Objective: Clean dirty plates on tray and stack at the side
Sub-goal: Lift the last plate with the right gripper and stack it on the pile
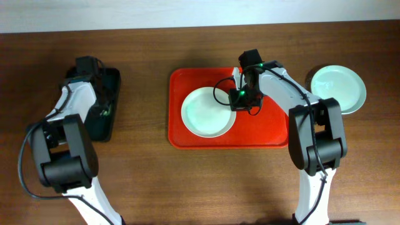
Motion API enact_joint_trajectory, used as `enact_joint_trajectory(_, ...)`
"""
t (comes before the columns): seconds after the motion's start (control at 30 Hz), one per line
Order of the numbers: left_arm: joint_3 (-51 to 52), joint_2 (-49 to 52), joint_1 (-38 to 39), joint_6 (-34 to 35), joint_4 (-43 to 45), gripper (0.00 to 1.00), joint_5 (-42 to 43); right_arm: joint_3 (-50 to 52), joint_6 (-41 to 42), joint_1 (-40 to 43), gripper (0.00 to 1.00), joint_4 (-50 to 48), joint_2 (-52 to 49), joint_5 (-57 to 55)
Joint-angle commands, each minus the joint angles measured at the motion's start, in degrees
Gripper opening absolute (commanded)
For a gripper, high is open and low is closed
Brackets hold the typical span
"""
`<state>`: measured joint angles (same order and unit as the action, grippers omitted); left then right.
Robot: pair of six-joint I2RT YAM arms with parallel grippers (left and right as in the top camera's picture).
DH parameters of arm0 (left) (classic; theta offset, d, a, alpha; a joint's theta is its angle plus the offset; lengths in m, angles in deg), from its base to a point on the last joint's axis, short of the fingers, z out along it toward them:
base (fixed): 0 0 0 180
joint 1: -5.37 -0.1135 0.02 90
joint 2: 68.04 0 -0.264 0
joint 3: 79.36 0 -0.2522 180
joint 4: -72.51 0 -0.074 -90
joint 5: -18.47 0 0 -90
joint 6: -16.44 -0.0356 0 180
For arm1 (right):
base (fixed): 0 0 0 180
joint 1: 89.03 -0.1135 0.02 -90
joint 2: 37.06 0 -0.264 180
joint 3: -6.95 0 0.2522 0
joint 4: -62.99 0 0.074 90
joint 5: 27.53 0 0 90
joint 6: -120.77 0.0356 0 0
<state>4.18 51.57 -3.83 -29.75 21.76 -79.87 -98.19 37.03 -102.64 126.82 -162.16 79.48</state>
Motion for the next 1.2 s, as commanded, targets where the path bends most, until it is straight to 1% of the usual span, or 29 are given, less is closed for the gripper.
enact_joint_trajectory(0.0,0.2,1.8,2.6,-1.7,0.1,0.0,6.8,0.3,0.2,0.5,0.04,0.2,-2.0,-4.1)
enact_joint_trajectory(0.2,0.1,1.8,6.6,-1.7,0.7,0.0,7.9,-0.7,0.2,0.5,0.04,0.5,-2.0,-4.1)
enact_joint_trajectory(0.23,0.1,1.8,6.7,-1.7,1.1,0.09,7.9,-0.7,0.2,0.5,0.04,0.5,-2.0,-4.1)
enact_joint_trajectory(0.27,0.1,1.8,6.6,-1.7,1.6,0.24,7.4,-0.7,0.2,0.5,0.04,0.5,-2.0,-4.1)
enact_joint_trajectory(0.3,0.0,1.8,6.4,-1.7,2.1,0.43,6.7,-0.8,0.2,0.5,0.04,0.5,-2.0,-4.1)
enact_joint_trajectory(0.33,-0.4,1.8,6.1,-1.7,1.9,0.53,5.4,-1.0,0.2,0.5,0.04,0.5,-1.9,-4.1)
enact_joint_trajectory(0.37,-1.4,1.6,5.5,-1.7,0.8,0.56,3.2,-1.6,0.2,0.5,0.04,0.7,-1.7,-4.1)
enact_joint_trajectory(0.4,-2.0,1.3,5.0,-1.7,-0.2,0.57,2.0,-2.0,0.0,0.5,0.04,0.7,-1.2,-4.1)
enact_joint_trajectory(0.5,-2.7,0.1,4.1,-2.0,-0.6,0.57,1.9,-3.7,-0.4,0.4,0.04,0.7,0.6,-4.6)
enact_joint_trajectory(0.53,-2.7,-0.1,3.9,-1.9,-0.6,0.6,1.9,-4.3,-0.4,0.1,0.04,0.7,1.6,-6.4)
enact_joint_trajectory(0.6,-2.7,-0.2,3.7,-1.9,-0.6,0.86,1.8,-6.0,-0.4,-1.2,0.04,1.9,4.2,-14.3)
enact_joint_trajectory(0.63,-2.7,-0.2,3.6,-1.9,-0.7,0.88,1.8,-6.8,-0.4,-2.1,0.04,2.7,5.6,-19.0)
enact_joint_trajectory(0.67,-2.7,-0.2,3.6,-1.9,-0.7,0.95,1.8,-7.5,-0.4,-2.9,0.04,3.4,6.7,-22.8)
enact_joint_trajectory(0.7,-2.7,-0.2,3.5,-1.9,-0.7,0.99,1.8,-8.6,-0.4,-4.5,0.04,4.8,8.6,-30.6)
enact_joint_trajectory(0.73,-2.7,-0.2,3.5,-1.9,-0.7,0.99,1.8,-9.2,-0.4,-5.7,0.04,5.4,9.7,-35.7)
enact_joint_trajectory(0.8,-2.7,-0.2,3.4,-1.9,-0.8,0.99,1.9,-10.0,-0.5,-9.2,0.04,6.2,12.6,-51.7)
enact_joint_trajectory(0.83,-2.7,-0.2,3.4,-1.9,-0.8,0.99,1.9,-10.0,-2.4,-12.6,0.04,6.1,14.7,-65.0)
enact_joint_trajectory(0.93,-2.7,-0.2,3.4,-1.9,-0.8,0.99,1.9,-10.0,-9.1,-19.0,0.04,4.5,16.4,-88.3)
enact_joint_trajectory(1.0,-2.7,-0.2,3.4,-1.9,-0.8,0.99,1.9,-10.0,-14.5,-22.9,0.04,1.5,16.4,-103.7)
enact_joint_trajectory(1.03,-2.7,-0.2,3.4,-1.9,-0.8,0.99,1.9,-10.0,-17.3,-24.4,0.04,0.0,16.4,-107.1)
enact_joint_trajectory(1.1,-2.7,-0.2,3.4,-1.9,-0.8,0.99,1.9,-10.0,-21.1,-26.3,0.04,-1.6,16.4,-107.6)
enact_joint_trajectory(1.17,-2.7,-0.2,3.4,-1.9,-0.8,0.99,1.9,-10.0,-20.8,-26.9,0.04,-1.5,16.4,-105.2)
